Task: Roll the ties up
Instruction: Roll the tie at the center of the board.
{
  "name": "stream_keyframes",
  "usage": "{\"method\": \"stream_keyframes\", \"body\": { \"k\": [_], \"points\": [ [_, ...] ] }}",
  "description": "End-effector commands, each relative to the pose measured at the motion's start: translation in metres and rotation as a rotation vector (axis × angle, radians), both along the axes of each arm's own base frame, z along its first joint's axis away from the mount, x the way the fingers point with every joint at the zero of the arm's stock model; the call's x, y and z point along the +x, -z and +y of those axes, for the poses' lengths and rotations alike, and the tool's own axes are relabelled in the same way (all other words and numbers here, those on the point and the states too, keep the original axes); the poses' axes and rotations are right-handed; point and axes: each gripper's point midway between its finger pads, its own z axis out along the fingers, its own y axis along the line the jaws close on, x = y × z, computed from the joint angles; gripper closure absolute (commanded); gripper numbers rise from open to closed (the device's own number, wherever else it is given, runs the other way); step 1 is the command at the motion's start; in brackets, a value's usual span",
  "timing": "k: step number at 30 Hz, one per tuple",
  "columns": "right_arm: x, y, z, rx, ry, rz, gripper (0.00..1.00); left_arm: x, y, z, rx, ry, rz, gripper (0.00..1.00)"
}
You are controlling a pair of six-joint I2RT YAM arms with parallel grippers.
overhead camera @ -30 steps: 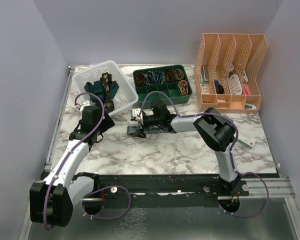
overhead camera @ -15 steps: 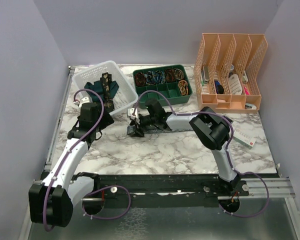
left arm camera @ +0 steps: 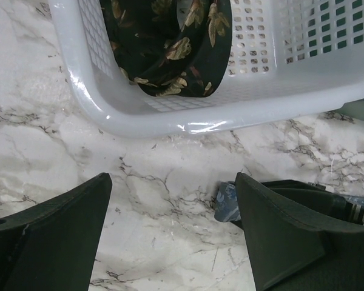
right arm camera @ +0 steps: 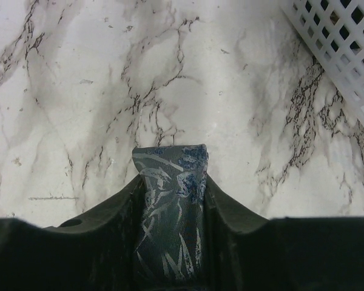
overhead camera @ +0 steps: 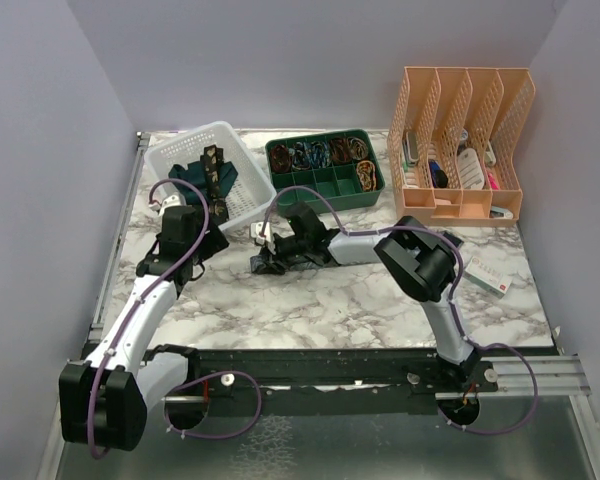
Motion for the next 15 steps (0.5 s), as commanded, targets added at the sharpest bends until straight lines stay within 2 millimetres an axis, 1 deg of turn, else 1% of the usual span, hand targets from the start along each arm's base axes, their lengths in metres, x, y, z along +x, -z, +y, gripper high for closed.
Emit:
{"method": "stream_keyframes", "body": {
  "k": [1,2,3,4,6,7,8,11,12,15],
  "points": [
    [-0.001,0.019,0.001,-0.021,0.027,0.012,0.60,-0.008,0.012,-0.007,-0.045,0.017,0.024,0.16],
    [-0.003,0.016,0.003,-0.009,0.022,0.006,0.55,-0.010,0.013,-0.006,-0.051,0.013,0.024,0.16],
    [-0.006,0.014,0.005,-0.002,0.017,0.005,0.44,-0.012,0.015,-0.007,-0.056,0.010,0.024,0.16],
    [-0.007,0.010,0.006,0.006,0.012,0.007,0.37,-0.014,0.016,-0.007,-0.063,0.008,0.024,0.16],
    [-0.008,-0.001,0.007,0.033,0.014,0.002,0.24,-0.018,0.018,-0.010,-0.080,0.020,0.024,0.16],
    [-0.007,-0.010,0.008,0.047,0.024,-0.008,0.19,-0.020,0.017,-0.012,-0.087,0.034,0.022,0.16],
    [-0.004,-0.024,0.007,0.063,0.040,-0.026,0.16,-0.022,0.018,-0.015,-0.093,0.050,0.024,0.16],
    [0.004,-0.056,0.002,0.099,0.133,-0.039,0.11,-0.026,0.022,-0.019,-0.107,0.077,0.027,0.16],
    [0.006,-0.064,-0.002,0.109,0.163,-0.048,0.09,-0.027,0.023,-0.025,-0.126,0.102,0.029,0.16],
    [0.017,-0.096,-0.016,0.164,0.322,-0.045,0.05,-0.027,0.024,-0.033,-0.164,0.125,0.022,0.16]
  ]
}}
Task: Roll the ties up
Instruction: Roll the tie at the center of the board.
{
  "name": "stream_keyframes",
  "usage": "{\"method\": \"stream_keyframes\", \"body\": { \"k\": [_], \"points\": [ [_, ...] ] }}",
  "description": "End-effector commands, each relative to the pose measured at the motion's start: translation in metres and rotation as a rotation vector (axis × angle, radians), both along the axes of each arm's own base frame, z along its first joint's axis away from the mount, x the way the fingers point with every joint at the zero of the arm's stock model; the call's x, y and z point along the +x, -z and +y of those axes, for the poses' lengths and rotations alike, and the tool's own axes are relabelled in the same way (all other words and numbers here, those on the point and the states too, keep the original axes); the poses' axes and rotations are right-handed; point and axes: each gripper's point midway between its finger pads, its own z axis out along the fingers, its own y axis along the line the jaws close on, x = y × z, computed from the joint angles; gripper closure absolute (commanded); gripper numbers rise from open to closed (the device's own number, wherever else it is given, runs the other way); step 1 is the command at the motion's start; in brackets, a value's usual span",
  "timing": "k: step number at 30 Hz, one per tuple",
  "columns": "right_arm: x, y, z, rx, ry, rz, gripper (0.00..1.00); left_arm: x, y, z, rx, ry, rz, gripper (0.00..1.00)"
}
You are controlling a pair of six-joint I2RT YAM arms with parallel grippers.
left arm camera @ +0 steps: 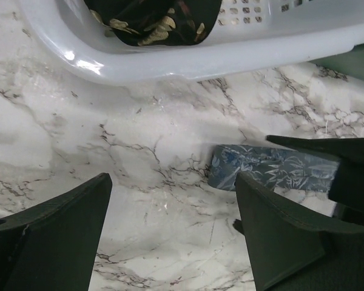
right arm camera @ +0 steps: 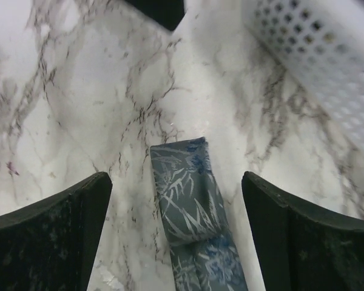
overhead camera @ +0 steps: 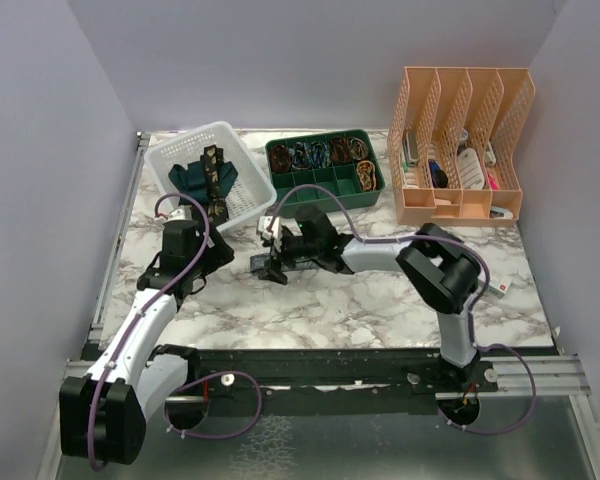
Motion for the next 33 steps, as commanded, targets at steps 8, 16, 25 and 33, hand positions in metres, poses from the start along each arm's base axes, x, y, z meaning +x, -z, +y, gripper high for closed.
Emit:
{"method": "stream_keyframes", "body": {
  "k": [8,16,25,33],
  "points": [
    [0.030,-0.074,-0.056,0.039,0.708,0.497,0.00,0.001,0.005,-0.027,-0.120,0.105,-0.021,0.16],
    [-0.001,-0.060,-0.039,0.129,0.688,0.923,0.73,0.000,0.015,-0.040,-0.177,0.154,-0.020,0.20],
    [-0.002,-0.044,-0.027,0.095,0.679,0.978,0.77,-0.003,0.020,-0.042,-0.185,0.164,-0.015,0.20],
    [0.006,-0.033,-0.021,0.070,0.695,0.978,0.77,-0.001,0.021,-0.053,-0.237,0.210,-0.033,0.21]
  ]
}}
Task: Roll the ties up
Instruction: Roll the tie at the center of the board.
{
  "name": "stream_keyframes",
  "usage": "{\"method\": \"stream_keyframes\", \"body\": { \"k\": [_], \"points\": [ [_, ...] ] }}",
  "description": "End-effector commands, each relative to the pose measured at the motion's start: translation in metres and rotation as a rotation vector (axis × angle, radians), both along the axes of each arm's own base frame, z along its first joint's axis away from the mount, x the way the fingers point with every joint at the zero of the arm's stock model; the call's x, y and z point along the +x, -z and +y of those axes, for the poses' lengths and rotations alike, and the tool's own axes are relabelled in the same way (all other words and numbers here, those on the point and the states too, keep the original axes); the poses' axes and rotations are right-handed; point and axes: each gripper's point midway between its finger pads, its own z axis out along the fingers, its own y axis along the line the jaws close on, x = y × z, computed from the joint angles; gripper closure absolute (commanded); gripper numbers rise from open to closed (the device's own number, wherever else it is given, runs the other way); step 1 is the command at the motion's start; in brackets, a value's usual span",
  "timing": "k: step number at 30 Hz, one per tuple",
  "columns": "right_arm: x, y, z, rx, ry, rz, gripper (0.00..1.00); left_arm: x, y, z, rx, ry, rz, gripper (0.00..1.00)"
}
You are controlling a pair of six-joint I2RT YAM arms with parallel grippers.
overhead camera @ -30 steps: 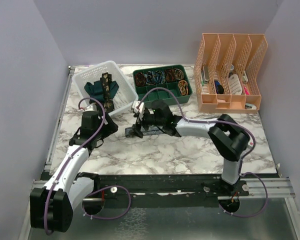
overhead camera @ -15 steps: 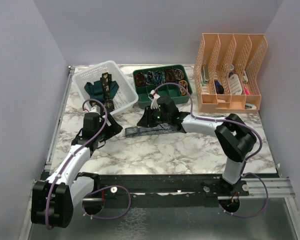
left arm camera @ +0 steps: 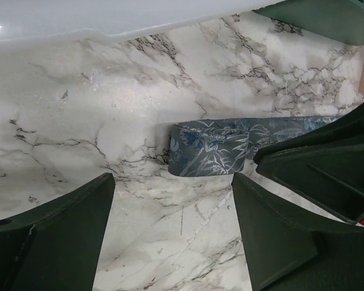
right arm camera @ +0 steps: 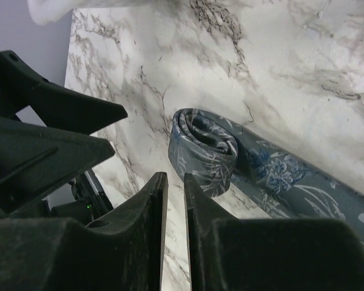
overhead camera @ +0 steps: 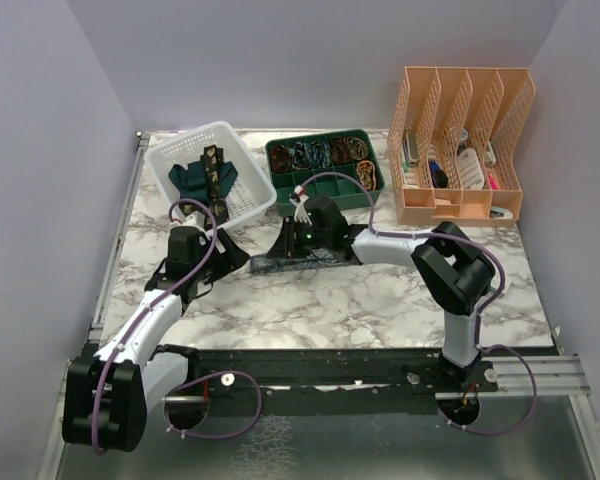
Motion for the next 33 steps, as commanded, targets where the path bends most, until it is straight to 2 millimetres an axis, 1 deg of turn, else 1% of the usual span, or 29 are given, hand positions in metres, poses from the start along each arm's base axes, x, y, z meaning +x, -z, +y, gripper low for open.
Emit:
{"method": "stream_keyframes", "body": {
  "k": [1,5,9,12,17,19,23,26,33],
  "points": [
    [0.003,0.001,0.010,0.009,-0.012,0.020,0.77,0.001,0.000,-0.009,-0.050,0.035,-0.022,0.21],
    [0.005,0.011,0.009,-0.019,-0.007,0.036,0.77,0.001,0.002,-0.007,-0.042,0.030,-0.015,0.21],
    [-0.001,0.028,0.006,-0.048,-0.009,0.077,0.77,0.000,0.004,-0.007,-0.042,0.029,-0.013,0.21],
    [-0.005,0.032,0.002,-0.039,-0.001,0.082,0.76,0.000,0.005,-0.008,-0.043,0.034,-0.011,0.21],
    [-0.004,0.050,-0.005,-0.096,0.010,0.084,0.76,-0.001,0.006,-0.014,-0.069,0.065,-0.016,0.22],
    [-0.002,0.055,-0.007,-0.114,0.027,0.084,0.76,0.003,0.003,-0.018,-0.089,0.080,-0.038,0.23],
    [0.004,0.054,-0.008,-0.112,0.037,0.072,0.76,0.008,-0.002,-0.029,-0.122,0.140,-0.062,0.23],
    [0.008,0.054,-0.011,-0.113,0.038,0.071,0.75,0.007,0.005,-0.034,-0.130,0.168,-0.044,0.23],
    [0.009,0.052,-0.011,-0.090,0.024,0.079,0.73,0.009,0.014,-0.047,-0.156,0.231,-0.053,0.24]
  ]
}}
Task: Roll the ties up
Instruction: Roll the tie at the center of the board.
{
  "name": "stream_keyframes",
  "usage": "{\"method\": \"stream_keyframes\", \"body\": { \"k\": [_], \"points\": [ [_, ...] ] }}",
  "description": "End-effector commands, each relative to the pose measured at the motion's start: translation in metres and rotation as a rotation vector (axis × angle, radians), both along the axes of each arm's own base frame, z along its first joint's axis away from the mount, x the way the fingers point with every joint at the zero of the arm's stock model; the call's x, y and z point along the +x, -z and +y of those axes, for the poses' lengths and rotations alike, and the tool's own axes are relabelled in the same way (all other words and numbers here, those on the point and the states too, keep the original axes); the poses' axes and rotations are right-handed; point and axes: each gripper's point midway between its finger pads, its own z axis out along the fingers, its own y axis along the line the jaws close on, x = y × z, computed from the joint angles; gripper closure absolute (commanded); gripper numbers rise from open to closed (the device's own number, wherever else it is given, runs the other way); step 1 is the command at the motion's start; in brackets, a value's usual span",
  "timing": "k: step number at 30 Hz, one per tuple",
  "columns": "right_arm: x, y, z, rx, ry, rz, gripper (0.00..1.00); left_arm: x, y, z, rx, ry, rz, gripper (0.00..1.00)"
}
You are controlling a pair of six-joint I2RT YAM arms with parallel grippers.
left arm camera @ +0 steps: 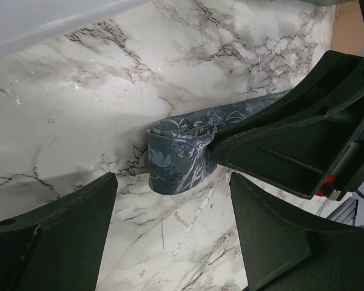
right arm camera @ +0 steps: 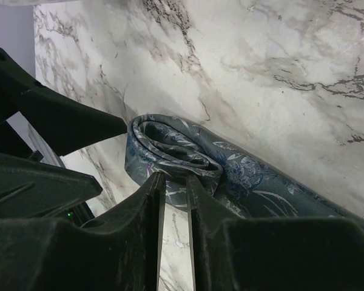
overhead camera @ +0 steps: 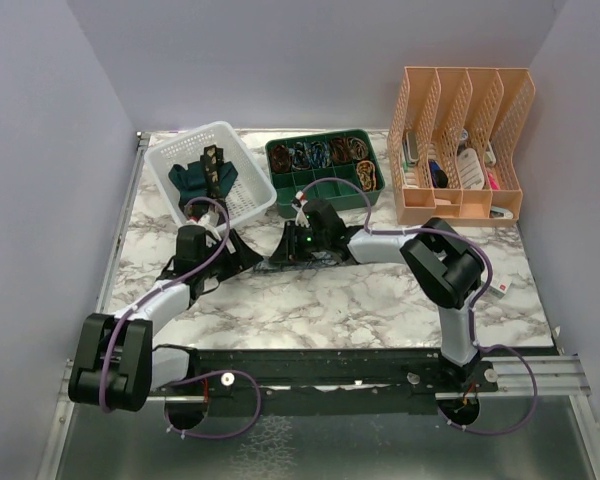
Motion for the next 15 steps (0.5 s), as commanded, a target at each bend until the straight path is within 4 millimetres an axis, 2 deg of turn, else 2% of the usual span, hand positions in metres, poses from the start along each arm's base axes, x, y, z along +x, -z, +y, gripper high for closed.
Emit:
{"method": "stream_keyframes", "body": {
  "k": [1,15],
  "points": [
    [0.000,0.018,-0.006,-0.033,-0.006,0.027,0.74,0.003,-0.005,-0.014,-0.027,0.083,-0.059,0.24],
    [-0.001,0.018,-0.006,-0.026,-0.021,0.029,0.73,0.009,0.010,-0.024,-0.032,0.134,-0.053,0.31]
  ]
}}
